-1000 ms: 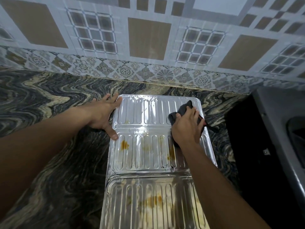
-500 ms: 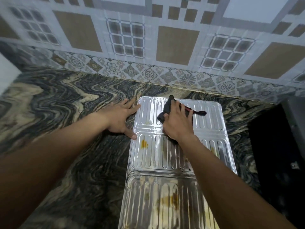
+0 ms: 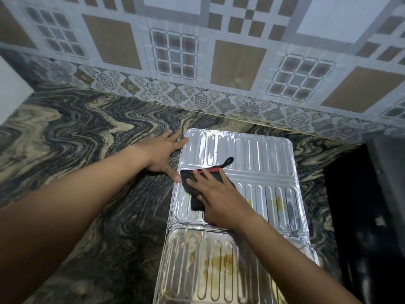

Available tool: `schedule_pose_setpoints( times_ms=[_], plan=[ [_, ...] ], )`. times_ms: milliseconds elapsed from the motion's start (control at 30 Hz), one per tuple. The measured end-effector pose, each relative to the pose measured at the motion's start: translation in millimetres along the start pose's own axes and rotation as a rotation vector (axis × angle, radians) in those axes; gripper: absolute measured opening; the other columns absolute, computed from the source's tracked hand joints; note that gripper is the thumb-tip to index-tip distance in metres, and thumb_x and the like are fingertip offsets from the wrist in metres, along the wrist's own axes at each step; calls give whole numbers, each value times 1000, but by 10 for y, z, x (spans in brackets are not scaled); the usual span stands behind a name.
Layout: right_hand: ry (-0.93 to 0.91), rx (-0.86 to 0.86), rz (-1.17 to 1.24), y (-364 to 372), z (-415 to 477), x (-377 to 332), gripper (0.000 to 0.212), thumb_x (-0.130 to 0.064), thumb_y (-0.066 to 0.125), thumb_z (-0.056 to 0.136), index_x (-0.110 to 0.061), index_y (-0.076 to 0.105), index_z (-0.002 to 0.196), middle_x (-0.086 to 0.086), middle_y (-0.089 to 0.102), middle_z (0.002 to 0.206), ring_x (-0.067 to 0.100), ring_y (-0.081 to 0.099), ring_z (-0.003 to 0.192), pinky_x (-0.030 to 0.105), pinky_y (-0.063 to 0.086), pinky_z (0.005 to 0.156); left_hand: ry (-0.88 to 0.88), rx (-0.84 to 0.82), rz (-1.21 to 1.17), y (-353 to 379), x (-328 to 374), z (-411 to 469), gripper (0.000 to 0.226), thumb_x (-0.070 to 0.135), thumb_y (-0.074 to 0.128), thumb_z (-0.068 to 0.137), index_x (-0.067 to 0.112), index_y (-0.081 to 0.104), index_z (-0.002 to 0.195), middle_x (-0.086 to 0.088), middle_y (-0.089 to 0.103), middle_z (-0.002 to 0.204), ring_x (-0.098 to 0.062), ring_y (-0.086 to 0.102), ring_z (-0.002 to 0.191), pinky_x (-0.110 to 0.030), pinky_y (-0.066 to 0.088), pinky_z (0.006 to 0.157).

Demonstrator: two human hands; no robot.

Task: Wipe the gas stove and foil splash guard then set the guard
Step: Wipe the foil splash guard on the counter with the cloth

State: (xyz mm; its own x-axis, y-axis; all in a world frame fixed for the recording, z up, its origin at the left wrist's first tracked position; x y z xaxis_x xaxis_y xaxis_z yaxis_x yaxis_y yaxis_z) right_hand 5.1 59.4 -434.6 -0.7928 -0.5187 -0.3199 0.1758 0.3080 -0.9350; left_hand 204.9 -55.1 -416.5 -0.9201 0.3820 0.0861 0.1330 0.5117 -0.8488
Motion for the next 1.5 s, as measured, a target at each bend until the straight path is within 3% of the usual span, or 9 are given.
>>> schedule_pose_setpoints(
  times_ms=[200, 333, 400, 500, 767, 933, 1067, 1333, 1500],
  plan=[
    [101, 83, 62, 114, -250, -56, 56, -26, 31, 104, -29, 14, 158, -3, 11, 166, 13, -2, 153, 44, -8, 122, -8, 0, 4, -32, 63, -52, 137, 77, 74, 56, 33, -6, 158, 1, -15, 166, -26, -7, 154, -54, 8, 120],
    [144, 79, 123, 110, -223, -87, 56, -25, 29, 105, -26, 12, 158, -3, 8, 166, 10, -5, 152, 41, -12, 122, 0, 34, 8, 27, 143, -253, 116, 76, 63, 74, 33, -3, 158, -2, -14, 166, -26, -6, 154, -54, 10, 121],
    [151, 76, 126, 109, -214, -92, 56, -25, 29, 105, -25, 12, 158, -3, 7, 166, 11, -5, 152, 40, -13, 121, -7, -22, -41, 139, 161, -402, 124, 86, 60, 65, 37, -8, 157, -1, -17, 165, -26, -9, 153, -57, 7, 122],
    [163, 64, 127, 99, -210, -94, 56, -27, 27, 106, -25, 10, 159, -2, 5, 166, 11, -5, 152, 39, -16, 120, -22, -126, -36, 291, 264, -598, 151, 97, 61, 35, 43, -18, 152, 1, -24, 161, -28, -17, 152, -62, -1, 120],
    [161, 19, 65, 98, -156, -318, 65, -22, 38, 100, -22, 11, 159, 2, 5, 167, 20, -4, 153, 53, -10, 121, -56, -100, 20, 387, 360, -624, 158, 87, 74, 35, 42, -25, 150, 0, -30, 159, -27, -23, 150, -60, -3, 120],
    [94, -2, 29, 112, -244, -230, 70, -19, 45, 96, -25, 14, 158, 1, 7, 167, 18, -1, 153, 50, -7, 122, -62, -93, 13, 392, 350, -641, 158, 88, 73, 33, 44, -23, 150, 0, -29, 160, -28, -22, 150, -59, -3, 120],
    [302, 80, 82, 50, -381, 36, 66, -18, 37, 100, -23, 7, 159, 3, 2, 167, 19, -3, 153, 48, -9, 122, -61, -90, 10, 392, 350, -630, 159, 89, 72, 32, 44, -24, 150, 1, -31, 160, -27, -22, 150, -61, 0, 120],
    [637, 125, 98, 74, -957, 544, 58, -36, 17, 107, -19, -3, 158, 7, -6, 166, 21, -12, 152, 48, -12, 121, -59, -116, 32, 378, 364, -636, 161, 93, 68, 29, 42, -27, 149, 1, -33, 159, -28, -22, 150, -64, 3, 119],
    [926, 129, 123, 31, -1153, 649, 62, -39, 18, 106, -15, -7, 158, 12, -9, 166, 26, -11, 152, 53, -9, 120, -49, -127, 39, 382, 365, -630, 162, 95, 65, 29, 41, -28, 149, 0, -35, 158, -30, -23, 150, -65, 4, 119]
  ],
)
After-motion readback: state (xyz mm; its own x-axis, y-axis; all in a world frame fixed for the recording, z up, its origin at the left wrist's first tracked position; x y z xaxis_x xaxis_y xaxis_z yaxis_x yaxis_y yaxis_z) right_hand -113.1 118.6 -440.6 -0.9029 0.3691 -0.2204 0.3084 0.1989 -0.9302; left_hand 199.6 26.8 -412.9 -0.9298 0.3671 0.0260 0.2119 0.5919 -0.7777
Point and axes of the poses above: each hand's wrist, its own z-axis towards the middle knuckle, its own y-axis out of the palm, x = y × z, the point moved 2 cm from there along z, towards the middle knuckle
